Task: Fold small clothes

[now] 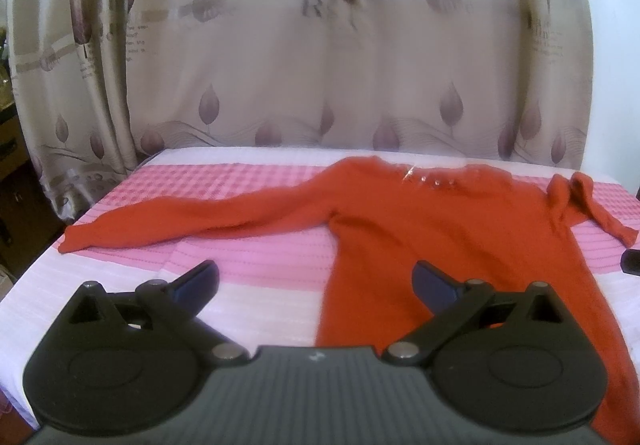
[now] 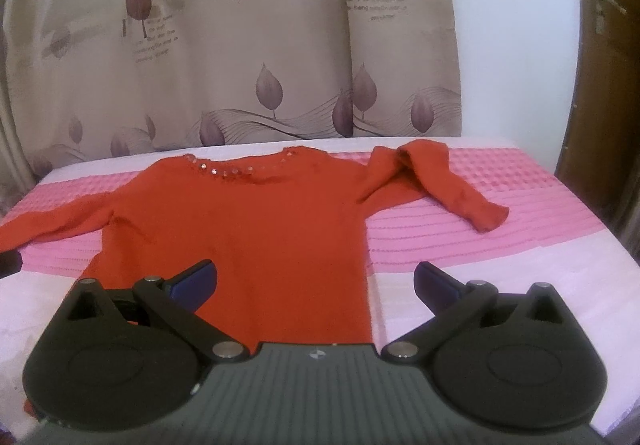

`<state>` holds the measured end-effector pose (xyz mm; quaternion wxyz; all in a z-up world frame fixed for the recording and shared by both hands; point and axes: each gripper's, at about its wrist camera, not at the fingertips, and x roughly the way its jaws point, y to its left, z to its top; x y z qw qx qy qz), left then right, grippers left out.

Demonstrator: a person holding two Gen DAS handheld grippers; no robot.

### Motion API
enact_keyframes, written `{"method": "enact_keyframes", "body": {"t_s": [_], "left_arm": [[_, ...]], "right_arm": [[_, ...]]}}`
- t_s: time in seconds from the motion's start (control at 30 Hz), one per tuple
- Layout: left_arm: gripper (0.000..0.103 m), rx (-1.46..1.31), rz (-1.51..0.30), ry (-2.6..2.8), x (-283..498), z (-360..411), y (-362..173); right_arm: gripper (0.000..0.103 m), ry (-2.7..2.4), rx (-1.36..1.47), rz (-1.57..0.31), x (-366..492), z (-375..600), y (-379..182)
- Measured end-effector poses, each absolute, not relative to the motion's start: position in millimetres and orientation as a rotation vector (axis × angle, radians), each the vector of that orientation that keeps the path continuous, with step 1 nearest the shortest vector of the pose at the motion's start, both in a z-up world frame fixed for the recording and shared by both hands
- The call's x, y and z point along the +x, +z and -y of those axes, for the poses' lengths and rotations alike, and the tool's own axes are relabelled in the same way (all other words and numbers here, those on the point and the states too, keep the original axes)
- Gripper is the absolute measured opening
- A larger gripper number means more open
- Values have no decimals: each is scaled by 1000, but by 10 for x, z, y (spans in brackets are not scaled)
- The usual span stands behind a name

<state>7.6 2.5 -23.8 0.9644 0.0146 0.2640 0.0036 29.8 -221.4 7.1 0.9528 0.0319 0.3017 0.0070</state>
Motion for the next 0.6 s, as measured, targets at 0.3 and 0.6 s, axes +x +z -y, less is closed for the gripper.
{"method": "enact_keyframes", "body": {"t_s": [0.3,0.6], "left_arm": [[103,45,-527,1,112,4,-267],[103,53,-523,-10,97,57,-299]], "right_arm": [[103,-52,88,-614,233,1984,-25],[103,-123,109,-632,279,1775,6]]}}
